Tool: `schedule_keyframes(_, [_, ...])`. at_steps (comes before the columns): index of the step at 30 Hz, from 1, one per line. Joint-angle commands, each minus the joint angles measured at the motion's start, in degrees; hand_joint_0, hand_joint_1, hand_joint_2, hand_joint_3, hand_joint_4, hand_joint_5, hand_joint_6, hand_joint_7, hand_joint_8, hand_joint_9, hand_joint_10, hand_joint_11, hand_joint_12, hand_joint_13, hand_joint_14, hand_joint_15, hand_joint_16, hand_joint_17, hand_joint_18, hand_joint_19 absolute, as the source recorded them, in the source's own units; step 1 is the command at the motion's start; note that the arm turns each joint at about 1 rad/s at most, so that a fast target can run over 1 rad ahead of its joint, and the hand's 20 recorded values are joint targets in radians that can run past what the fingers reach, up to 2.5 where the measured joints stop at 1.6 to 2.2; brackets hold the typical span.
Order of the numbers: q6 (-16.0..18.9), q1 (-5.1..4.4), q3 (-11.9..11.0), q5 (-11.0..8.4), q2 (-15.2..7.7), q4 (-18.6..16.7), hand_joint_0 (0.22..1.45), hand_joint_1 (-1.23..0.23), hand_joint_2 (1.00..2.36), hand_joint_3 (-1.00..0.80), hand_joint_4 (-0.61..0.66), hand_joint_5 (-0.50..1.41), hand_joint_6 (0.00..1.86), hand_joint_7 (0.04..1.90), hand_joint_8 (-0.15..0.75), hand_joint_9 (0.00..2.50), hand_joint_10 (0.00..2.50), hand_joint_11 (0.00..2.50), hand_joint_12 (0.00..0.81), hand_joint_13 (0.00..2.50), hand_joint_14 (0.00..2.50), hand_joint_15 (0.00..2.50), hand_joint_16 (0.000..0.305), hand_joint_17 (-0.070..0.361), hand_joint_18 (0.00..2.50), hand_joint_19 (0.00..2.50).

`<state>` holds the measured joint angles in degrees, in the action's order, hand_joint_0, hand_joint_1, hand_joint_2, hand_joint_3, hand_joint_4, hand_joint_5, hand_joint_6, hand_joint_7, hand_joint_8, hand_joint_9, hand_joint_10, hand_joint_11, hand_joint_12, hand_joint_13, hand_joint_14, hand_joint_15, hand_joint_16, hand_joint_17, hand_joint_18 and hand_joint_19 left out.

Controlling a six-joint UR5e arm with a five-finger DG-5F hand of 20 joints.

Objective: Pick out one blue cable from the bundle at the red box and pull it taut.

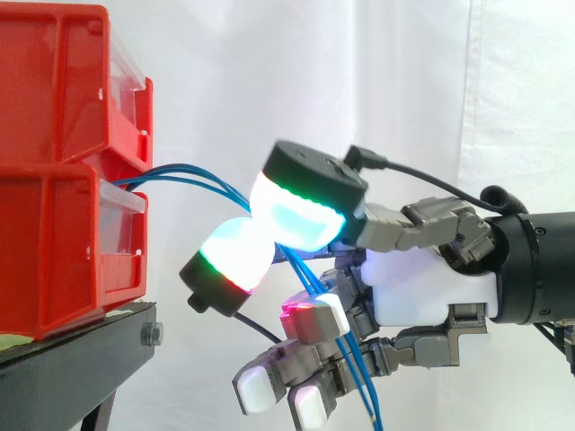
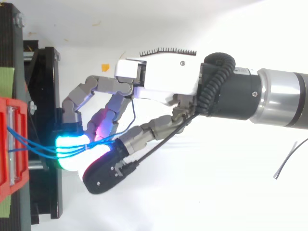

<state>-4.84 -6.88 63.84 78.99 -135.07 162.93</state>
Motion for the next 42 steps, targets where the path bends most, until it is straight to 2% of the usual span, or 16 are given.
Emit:
schedule_keyframes(1, [0.0,0.02,-0.04,0.03,-0.02,0.02,0.47,-0.8,1.0,-0.5,0.02,-0.11,0.91,0.78,0.292,1.25,0.03,0.93,0.33,0.89,0.02,0.48,0.05,0.112,0.85,0.64])
schedule_keyframes(5, [0.0,0.11,-0.04,0.2,-0.02,0.02,0.43,-0.73,1.0,-0.5,0.04,-0.11,0.9,0.76,0.308,1.25,0.03,0.92,0.353,0.9,0.02,0.47,0.054,0.12,0.87,0.63])
schedule_keyframes(7, [0.0,0.11,-0.04,0.29,-0.02,0.02,0.45,-0.62,1.0,-0.5,0.04,-0.1,0.9,0.77,0.304,1.25,0.03,0.92,0.346,0.9,0.02,0.48,0.052,0.118,0.86,0.64])
schedule_keyframes(8, [0.0,0.11,-0.04,0.38,-0.02,0.02,0.45,-0.62,1.0,-0.5,0.04,-0.1,0.9,0.78,0.306,1.25,0.03,0.92,0.346,0.9,0.02,0.47,0.052,0.118,0.86,0.65])
schedule_keyframes(11, [0.0,0.11,-0.04,0.38,-0.02,0.02,0.54,-0.49,1.0,-0.5,0.01,-0.11,0.89,0.82,0.274,1.24,0.03,0.93,0.315,0.87,0.02,0.49,0.046,0.103,0.8,0.68])
schedule_keyframes(12, [0.0,0.11,-0.04,0.38,-0.02,0.02,0.58,-0.49,1.0,-0.5,-0.01,-0.1,0.89,0.84,0.271,1.24,0.03,0.93,0.309,0.87,0.02,0.49,0.044,0.099,0.79,0.69])
schedule_keyframes(14, [0.0,0.11,-0.04,0.38,-0.02,0.02,0.6,-0.55,1.0,-0.5,-0.03,-0.1,0.9,0.85,0.271,1.24,0.03,0.94,0.307,0.87,0.02,0.5,0.044,0.099,0.78,0.7])
schedule_keyframes(19, [0.0,0.11,-0.21,0.38,-0.02,0.02,0.61,-0.69,1.01,-0.37,-0.01,-0.1,0.9,0.88,0.275,1.24,0.03,0.94,0.308,0.87,0.02,0.5,0.044,0.1,0.79,0.69])
schedule_keyframes(26, [0.0,0.11,-0.3,0.38,-0.02,0.02,0.65,-0.8,1.02,-0.31,-0.02,-0.11,0.91,0.92,0.287,1.23,0.03,0.95,0.308,0.87,0.02,0.5,0.045,0.101,0.79,0.68])
schedule_keyframes(30, [0.0,0.11,-0.39,0.38,-0.02,0.02,0.74,-0.86,1.01,-0.33,-0.13,-0.12,0.93,1.07,0.284,1.24,0.04,0.96,0.301,0.88,0.02,0.49,0.045,0.1,0.82,0.66])
schedule_keyframes(35, [0.0,0.11,-0.39,0.55,-0.02,-0.07,0.8,-0.88,1.0,-0.47,-0.18,-0.12,0.93,1.31,0.282,1.26,0.04,0.97,0.3,0.9,0.02,0.49,0.043,0.097,0.82,0.66])
schedule_keyframes(36, [0.0,0.11,-0.39,0.64,-0.02,-0.07,0.81,-0.87,1.0,-0.5,-0.22,-0.12,0.95,1.26,0.281,1.27,0.03,0.96,0.298,0.9,0.02,0.49,0.043,0.096,0.83,0.66])
schedule_keyframes(42, [0.0,0.11,-0.39,1.08,-0.02,0.02,0.77,-0.89,1.0,-0.5,-0.27,-0.11,0.96,1.17,0.27,1.32,0.04,0.98,0.288,0.93,0.02,0.51,0.042,0.095,0.87,0.63])
